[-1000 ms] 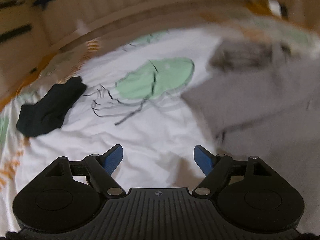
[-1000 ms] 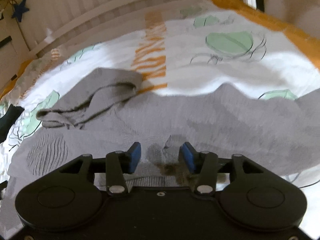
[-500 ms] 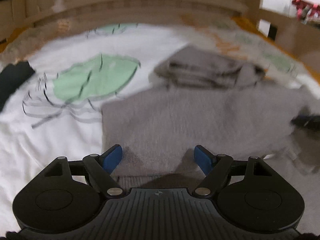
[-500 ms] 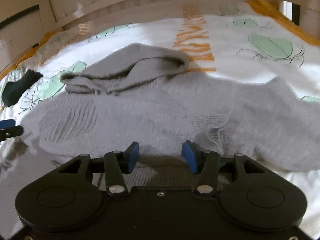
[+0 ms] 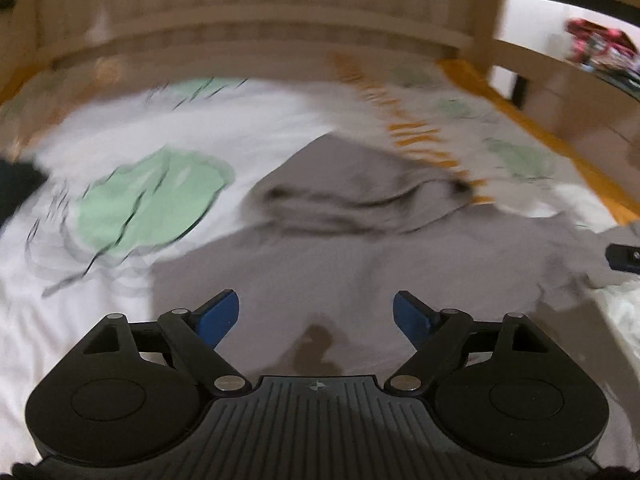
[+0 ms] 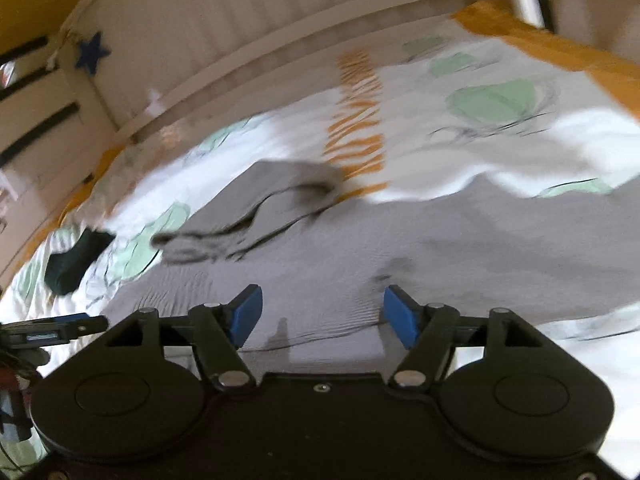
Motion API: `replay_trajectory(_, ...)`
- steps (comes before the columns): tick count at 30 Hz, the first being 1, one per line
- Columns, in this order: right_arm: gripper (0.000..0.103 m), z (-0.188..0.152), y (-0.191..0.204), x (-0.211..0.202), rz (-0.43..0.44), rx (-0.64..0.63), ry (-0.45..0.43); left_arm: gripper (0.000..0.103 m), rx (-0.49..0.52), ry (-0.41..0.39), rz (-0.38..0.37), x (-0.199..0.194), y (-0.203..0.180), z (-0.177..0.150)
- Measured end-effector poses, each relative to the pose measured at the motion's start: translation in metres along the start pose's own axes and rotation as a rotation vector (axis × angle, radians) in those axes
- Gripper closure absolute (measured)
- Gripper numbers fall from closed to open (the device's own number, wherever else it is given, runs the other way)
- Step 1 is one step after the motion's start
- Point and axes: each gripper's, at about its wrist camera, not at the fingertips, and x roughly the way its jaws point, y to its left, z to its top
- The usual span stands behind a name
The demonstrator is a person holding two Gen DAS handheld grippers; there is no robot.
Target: Fold large clothes
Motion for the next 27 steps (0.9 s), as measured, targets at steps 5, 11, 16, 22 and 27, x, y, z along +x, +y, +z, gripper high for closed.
replay_trajectory(5,0.029,0.016,-0.062,-0.035,-0.127,0.087,-0.042,0.019,0.088,-0.007,-0.097,0.015,-0.072,0.016)
replay_trajectory(11,0.029,0.026,-0.137,-0.069,-0.265,0.184,-0.089,0.027,0.083,0.001,-0.161,0.06,-0.13,0.013)
replay_trajectory(16,0.029,0.031,-0.195,-0.084,-0.367,0.27,-0.131,0.029,0.102,0.047,-0.147,0.098,-0.16,0.004)
replay_trajectory(22,0.029,0.039,-0.248,-0.083,-0.438,0.332,-0.184,0.024,0.116,0.05,-0.08,0.128,-0.174,-0.011)
replay_trajectory(27,0.029,0.049,-0.273,-0.072,-0.41,0.381,-0.232,0.023,0.124,0.051,-0.069,0.129,-0.176,-0.011)
